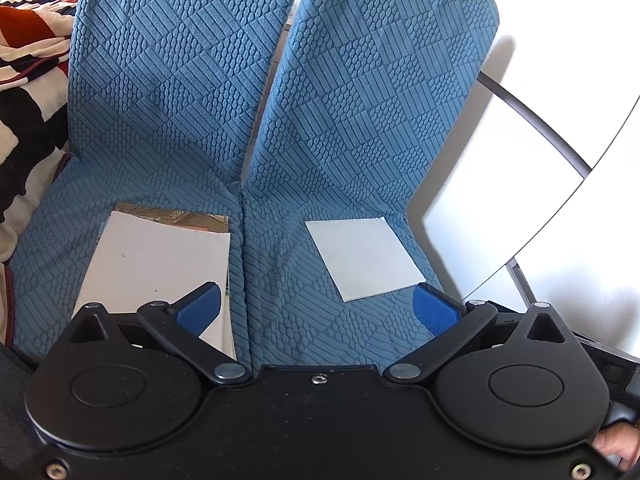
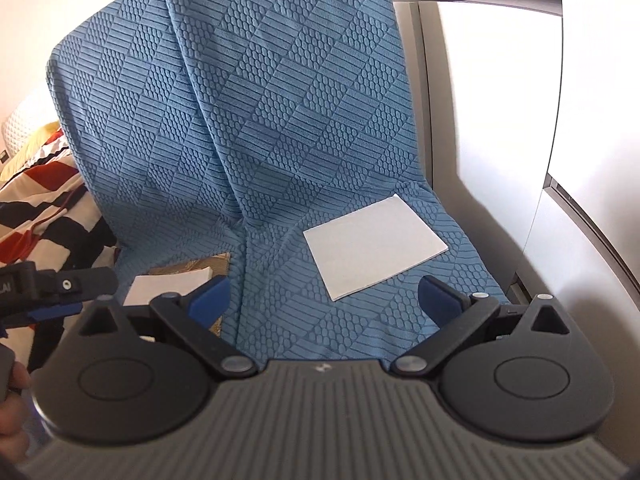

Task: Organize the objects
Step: 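Raise both open grippers away from the book stack, then move both open grippers over the remaining white sheet on the seat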

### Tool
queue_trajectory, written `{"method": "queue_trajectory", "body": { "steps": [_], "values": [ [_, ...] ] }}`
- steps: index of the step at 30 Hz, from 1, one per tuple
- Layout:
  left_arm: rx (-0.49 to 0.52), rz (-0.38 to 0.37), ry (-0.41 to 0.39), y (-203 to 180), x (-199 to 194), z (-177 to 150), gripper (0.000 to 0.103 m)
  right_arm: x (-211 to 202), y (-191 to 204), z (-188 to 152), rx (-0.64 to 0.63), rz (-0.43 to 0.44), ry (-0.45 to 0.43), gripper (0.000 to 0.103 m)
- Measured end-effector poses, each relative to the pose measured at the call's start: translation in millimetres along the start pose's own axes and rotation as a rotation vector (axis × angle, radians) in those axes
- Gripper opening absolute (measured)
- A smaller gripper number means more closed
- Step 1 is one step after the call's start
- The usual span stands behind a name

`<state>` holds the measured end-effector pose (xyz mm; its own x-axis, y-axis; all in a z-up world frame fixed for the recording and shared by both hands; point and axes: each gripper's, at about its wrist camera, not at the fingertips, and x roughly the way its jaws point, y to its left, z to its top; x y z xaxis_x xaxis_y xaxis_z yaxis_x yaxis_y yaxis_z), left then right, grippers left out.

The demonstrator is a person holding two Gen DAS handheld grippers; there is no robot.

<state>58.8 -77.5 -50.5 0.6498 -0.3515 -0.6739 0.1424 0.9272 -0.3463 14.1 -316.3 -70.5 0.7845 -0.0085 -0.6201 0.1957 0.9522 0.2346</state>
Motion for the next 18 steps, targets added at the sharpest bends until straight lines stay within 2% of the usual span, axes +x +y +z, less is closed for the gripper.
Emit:
{"method": "queue_trajectory", "body": {
  "steps": [11, 15, 18],
  "values": [
    [0.028, -0.031, 0.031, -23, 24, -8, 0.102, 3, -28, -3, 0.023, -0.014, 0.0, 0.102],
    [0.049, -0.028, 0.062, -29, 46, -15, 0.102, 14, -42, -8, 0.059, -0.068, -0.015, 0.102],
    [0.02, -0.051, 0.09, -28, 64, -17, 0.102, 26, -57, -13, 0.1, -0.099, -0.015, 0.102]
  ]
}}
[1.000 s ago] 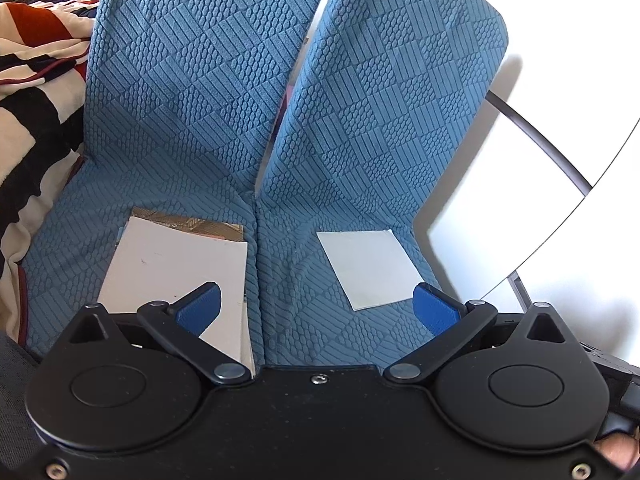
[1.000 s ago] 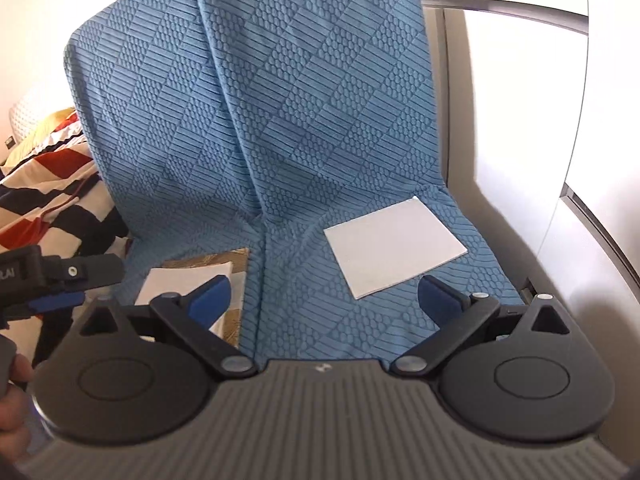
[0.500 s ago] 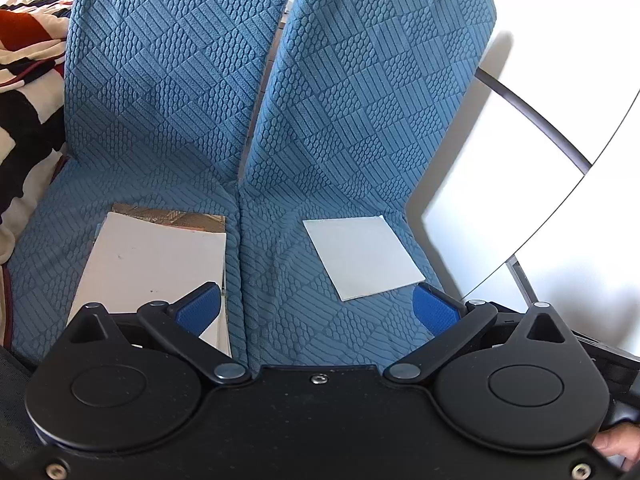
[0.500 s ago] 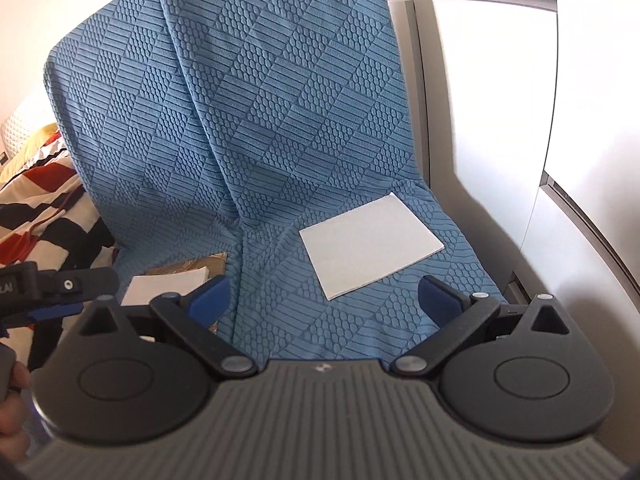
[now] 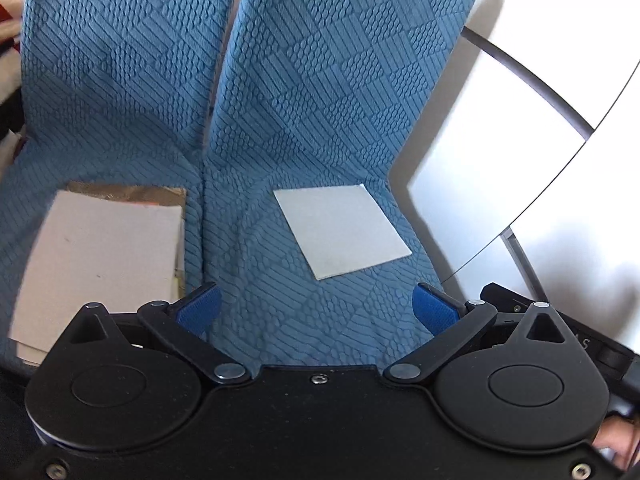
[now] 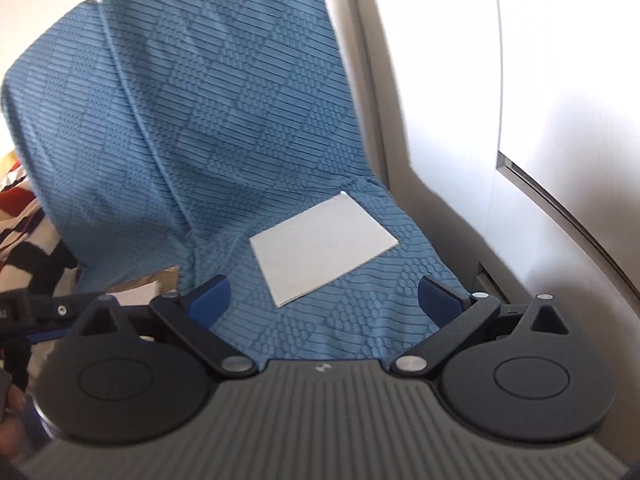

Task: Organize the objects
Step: 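Move both open grippers over the remaining white sheet on the seat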

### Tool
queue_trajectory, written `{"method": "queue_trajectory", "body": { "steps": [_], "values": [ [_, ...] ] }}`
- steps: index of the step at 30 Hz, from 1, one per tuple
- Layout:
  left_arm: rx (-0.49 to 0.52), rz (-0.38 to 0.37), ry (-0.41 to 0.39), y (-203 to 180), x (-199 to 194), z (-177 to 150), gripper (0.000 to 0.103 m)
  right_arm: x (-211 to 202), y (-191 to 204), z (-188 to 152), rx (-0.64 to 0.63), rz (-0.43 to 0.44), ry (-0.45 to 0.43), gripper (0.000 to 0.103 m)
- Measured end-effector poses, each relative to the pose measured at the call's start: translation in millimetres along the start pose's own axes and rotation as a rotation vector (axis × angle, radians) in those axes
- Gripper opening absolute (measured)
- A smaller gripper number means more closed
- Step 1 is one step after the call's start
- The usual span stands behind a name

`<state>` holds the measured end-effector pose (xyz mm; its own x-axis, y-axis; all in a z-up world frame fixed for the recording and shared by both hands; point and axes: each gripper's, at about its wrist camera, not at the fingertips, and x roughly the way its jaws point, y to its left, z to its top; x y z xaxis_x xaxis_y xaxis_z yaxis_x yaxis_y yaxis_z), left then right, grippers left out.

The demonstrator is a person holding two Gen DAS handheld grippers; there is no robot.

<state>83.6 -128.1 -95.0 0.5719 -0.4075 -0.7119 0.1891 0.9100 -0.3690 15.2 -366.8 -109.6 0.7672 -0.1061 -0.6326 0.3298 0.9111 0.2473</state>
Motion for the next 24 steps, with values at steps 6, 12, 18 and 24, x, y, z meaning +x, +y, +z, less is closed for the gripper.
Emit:
{"method": "queue_trajectory", "body": {
  "steps": [6, 12, 18, 24],
  "values": [
    [-0.079, -0.06, 0.062, 5, 35, -7, 0.101, 20, -17, -11, 0.056, -0.024, -0.019, 0.1],
    [-0.127, -0.081, 0.105, 7, 68, -5, 0.095, 37, -27, -17, 0.102, -0.027, -0.017, 0.09],
    [-0.133, -0.089, 0.141, 5, 102, 3, 0.079, 65, -42, -14, 0.147, -0.043, 0.011, 0.077],
    [-0.168, -0.101, 0.184, 8, 143, 11, 0.069, 106, -66, -5, 0.226, -0.022, 0.037, 0.075]
  ]
}}
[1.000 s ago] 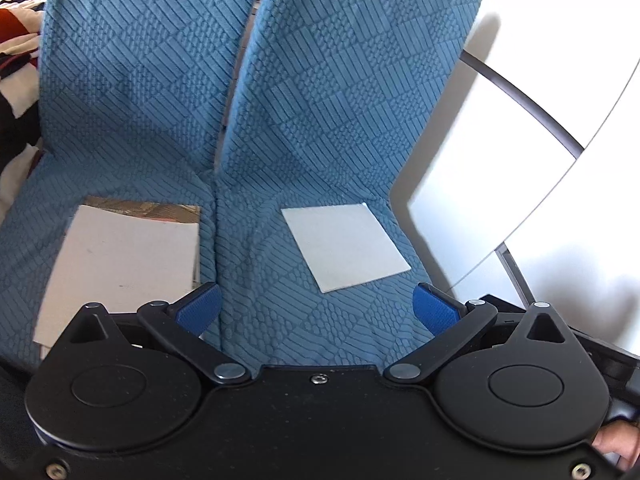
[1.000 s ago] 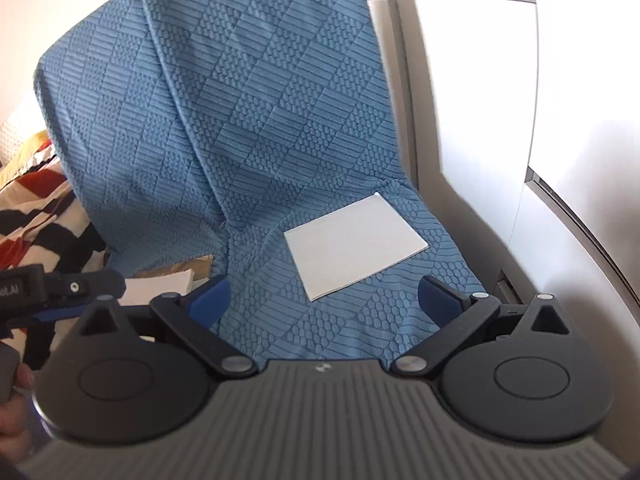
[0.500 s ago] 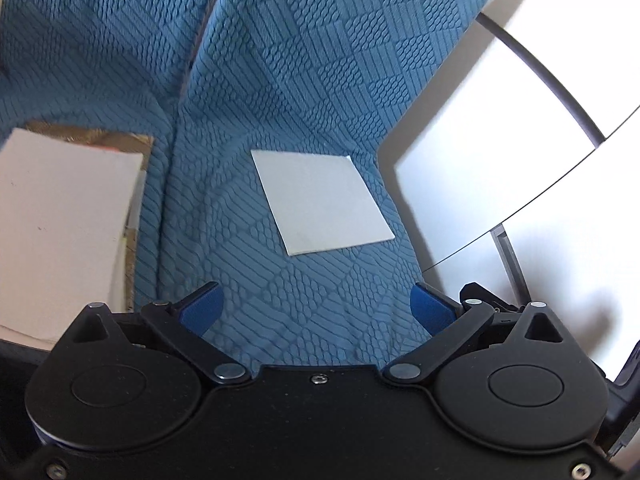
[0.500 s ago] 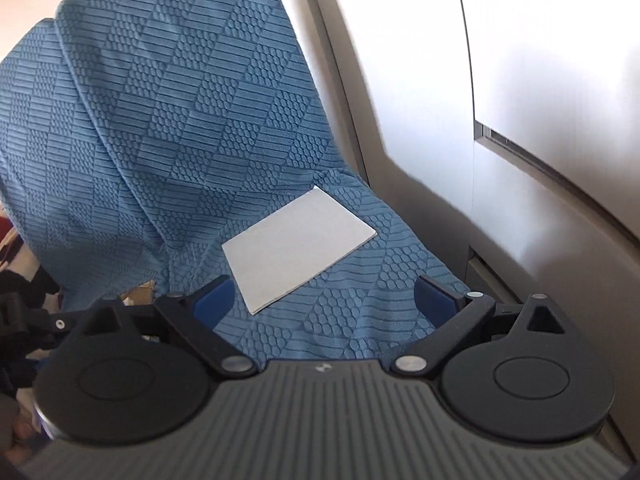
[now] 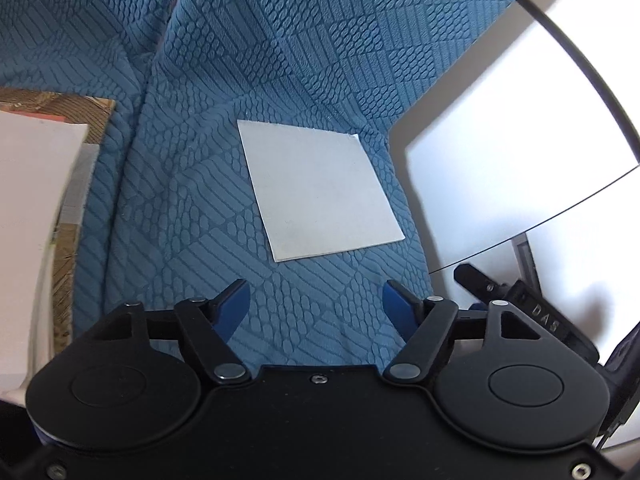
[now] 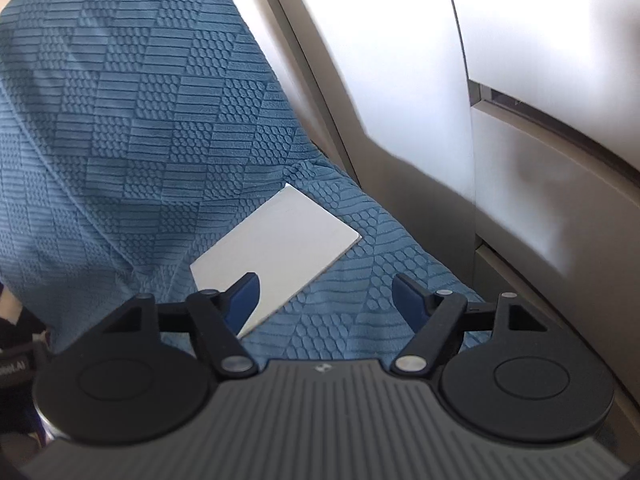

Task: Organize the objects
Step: 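Move both open grippers over the remaining white sheet on the seat, then close both grippers on the edge of the white sheet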

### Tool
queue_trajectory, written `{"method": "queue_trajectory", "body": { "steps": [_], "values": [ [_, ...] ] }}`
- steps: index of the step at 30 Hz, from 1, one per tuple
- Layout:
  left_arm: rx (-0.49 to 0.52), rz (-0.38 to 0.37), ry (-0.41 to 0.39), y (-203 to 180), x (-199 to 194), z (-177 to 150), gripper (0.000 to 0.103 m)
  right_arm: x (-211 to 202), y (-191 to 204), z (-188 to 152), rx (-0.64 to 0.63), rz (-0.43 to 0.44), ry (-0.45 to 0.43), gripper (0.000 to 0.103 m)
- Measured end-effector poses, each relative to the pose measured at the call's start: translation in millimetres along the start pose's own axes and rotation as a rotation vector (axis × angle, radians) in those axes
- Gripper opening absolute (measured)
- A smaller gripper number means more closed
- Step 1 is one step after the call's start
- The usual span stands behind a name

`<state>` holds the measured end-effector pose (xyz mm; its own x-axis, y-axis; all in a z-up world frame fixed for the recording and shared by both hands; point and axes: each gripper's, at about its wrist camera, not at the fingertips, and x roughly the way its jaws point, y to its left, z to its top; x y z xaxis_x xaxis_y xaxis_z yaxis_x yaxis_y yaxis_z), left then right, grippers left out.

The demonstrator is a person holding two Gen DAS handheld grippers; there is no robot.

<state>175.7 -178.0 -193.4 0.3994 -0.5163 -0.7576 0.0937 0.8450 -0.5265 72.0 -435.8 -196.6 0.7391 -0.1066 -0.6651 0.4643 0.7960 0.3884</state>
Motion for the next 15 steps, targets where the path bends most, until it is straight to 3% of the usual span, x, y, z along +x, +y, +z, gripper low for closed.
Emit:
{"method": "queue_trajectory", "body": {
  "steps": [9, 12, 15],
  "values": [
    [0.024, 0.017, 0.046, -8, 55, 28, 0.065, 76, -21, 14, 0.056, 0.021, 0.052, 0.064],
    [0.042, 0.022, 0.053, -11, 70, 36, 0.057, 100, -27, 18, 0.077, 0.016, 0.086, 0.063],
    [0.039, 0.012, 0.055, -9, 85, 41, 0.041, 114, -28, 21, 0.07, 0.019, 0.098, 0.063]
  ]
}}
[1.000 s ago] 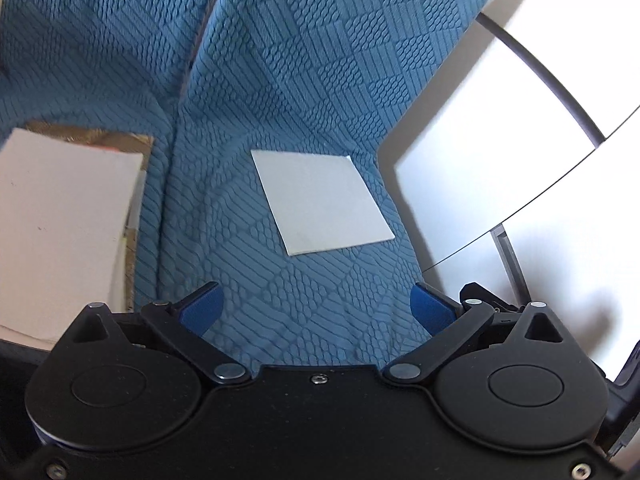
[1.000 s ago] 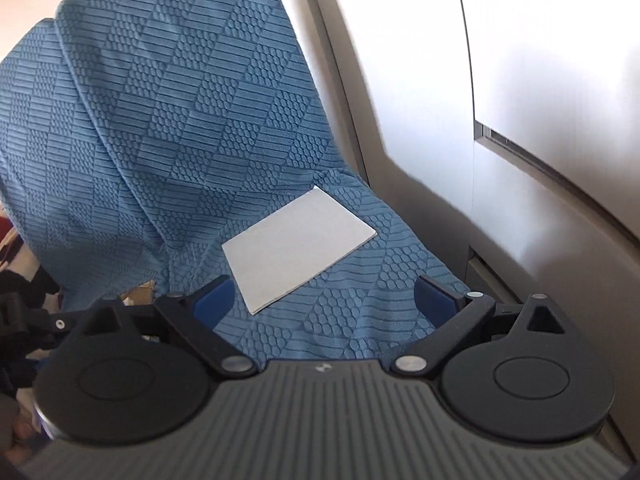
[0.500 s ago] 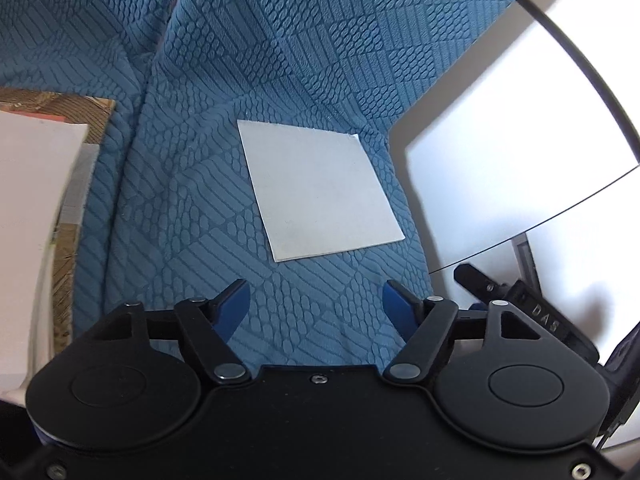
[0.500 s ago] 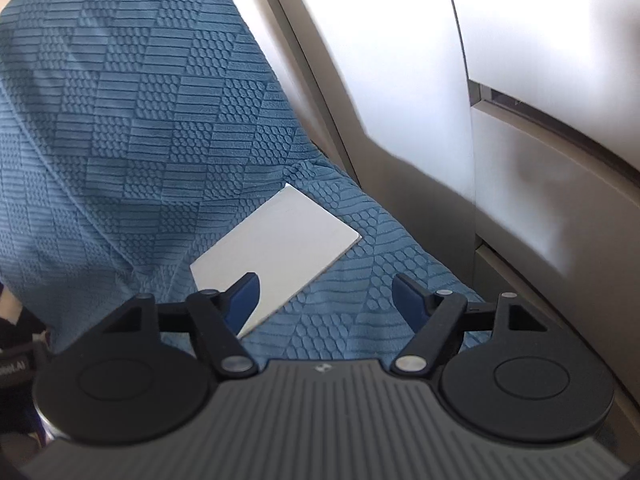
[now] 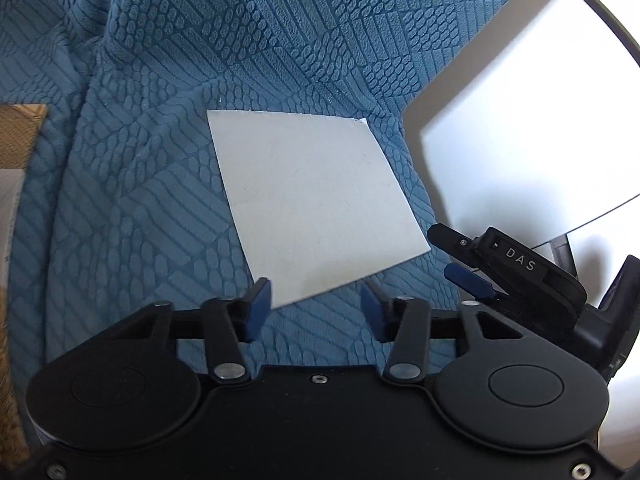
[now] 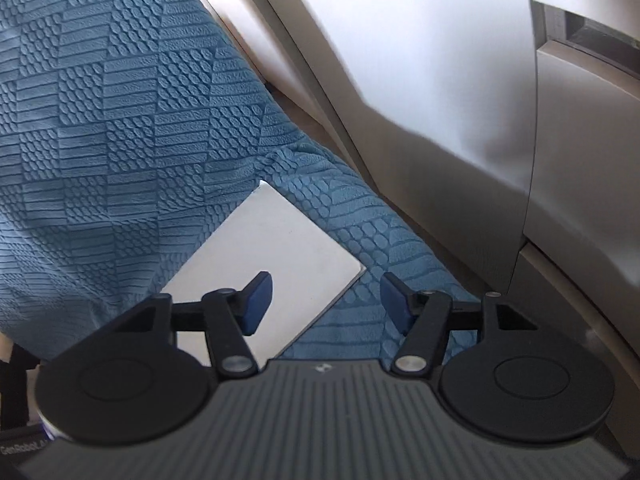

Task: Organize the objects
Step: 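Close both grippers on the edge of the white sheet, then lift the white sheet off the seat with both grippers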

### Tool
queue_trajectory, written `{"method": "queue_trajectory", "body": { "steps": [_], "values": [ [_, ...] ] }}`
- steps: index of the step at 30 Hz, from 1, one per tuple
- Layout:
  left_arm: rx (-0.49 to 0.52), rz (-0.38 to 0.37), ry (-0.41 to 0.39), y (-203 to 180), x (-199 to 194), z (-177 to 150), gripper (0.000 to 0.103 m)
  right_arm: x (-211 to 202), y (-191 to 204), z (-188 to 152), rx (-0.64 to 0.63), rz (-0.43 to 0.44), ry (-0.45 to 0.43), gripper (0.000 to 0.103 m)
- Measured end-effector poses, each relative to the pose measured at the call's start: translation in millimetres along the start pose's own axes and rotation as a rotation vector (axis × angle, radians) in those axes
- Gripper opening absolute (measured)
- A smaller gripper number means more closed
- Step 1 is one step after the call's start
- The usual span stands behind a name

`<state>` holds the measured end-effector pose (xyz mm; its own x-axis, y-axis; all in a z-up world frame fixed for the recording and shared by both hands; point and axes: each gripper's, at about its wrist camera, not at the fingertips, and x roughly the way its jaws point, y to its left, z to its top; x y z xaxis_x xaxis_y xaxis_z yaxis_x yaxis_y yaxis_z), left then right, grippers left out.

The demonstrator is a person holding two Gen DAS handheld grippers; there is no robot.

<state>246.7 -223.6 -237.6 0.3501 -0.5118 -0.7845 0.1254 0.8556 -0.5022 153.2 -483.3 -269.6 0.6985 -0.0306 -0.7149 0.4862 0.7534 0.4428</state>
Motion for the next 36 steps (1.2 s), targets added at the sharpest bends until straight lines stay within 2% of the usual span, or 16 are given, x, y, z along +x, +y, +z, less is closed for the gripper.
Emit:
{"method": "queue_trajectory", "body": {
  "steps": [3, 4, 10, 16, 20, 23, 26, 30, 31, 32, 36],
  "values": [
    [0.002, -0.007, 0.004, 2, 13, 6, 0.026, 8, -1, 3, -0.015, 0.007, -0.003, 0.062],
    [0.008, -0.012, 0.008, 2, 17, 7, 0.022, 11, -1, 4, -0.017, 0.008, 0.003, 0.059],
    [0.042, 0.02, 0.031, 0, 31, 7, 0.015, 22, 0, 10, -0.043, 0.027, 0.016, 0.054],
    [0.046, 0.013, 0.027, 2, 27, 8, 0.014, 26, 7, 11, -0.079, 0.055, 0.02, 0.054],
    [0.043, 0.014, 0.025, 5, 26, 8, 0.013, 30, -6, 15, 0.061, 0.2, 0.076, 0.054],
    [0.042, 0.013, 0.024, 5, 27, 8, 0.012, 31, -17, 17, 0.165, 0.258, 0.085, 0.054],
    [0.044, 0.015, 0.024, 5, 27, 9, 0.011, 32, -25, 18, 0.276, 0.377, 0.091, 0.046],
    [0.038, 0.016, 0.022, 6, 29, 9, 0.008, 26, -19, 20, 0.275, 0.441, 0.043, 0.043],
    [0.034, 0.016, 0.023, 6, 30, 9, 0.007, 27, -16, 20, 0.273, 0.444, 0.043, 0.04],
    [0.032, 0.015, 0.023, 6, 30, 9, 0.007, 29, -14, 20, 0.266, 0.433, 0.051, 0.033],
    [0.042, 0.01, 0.027, 5, 30, 9, 0.007, 42, -2, 21, 0.223, 0.34, 0.092, 0.023]
  ]
}}
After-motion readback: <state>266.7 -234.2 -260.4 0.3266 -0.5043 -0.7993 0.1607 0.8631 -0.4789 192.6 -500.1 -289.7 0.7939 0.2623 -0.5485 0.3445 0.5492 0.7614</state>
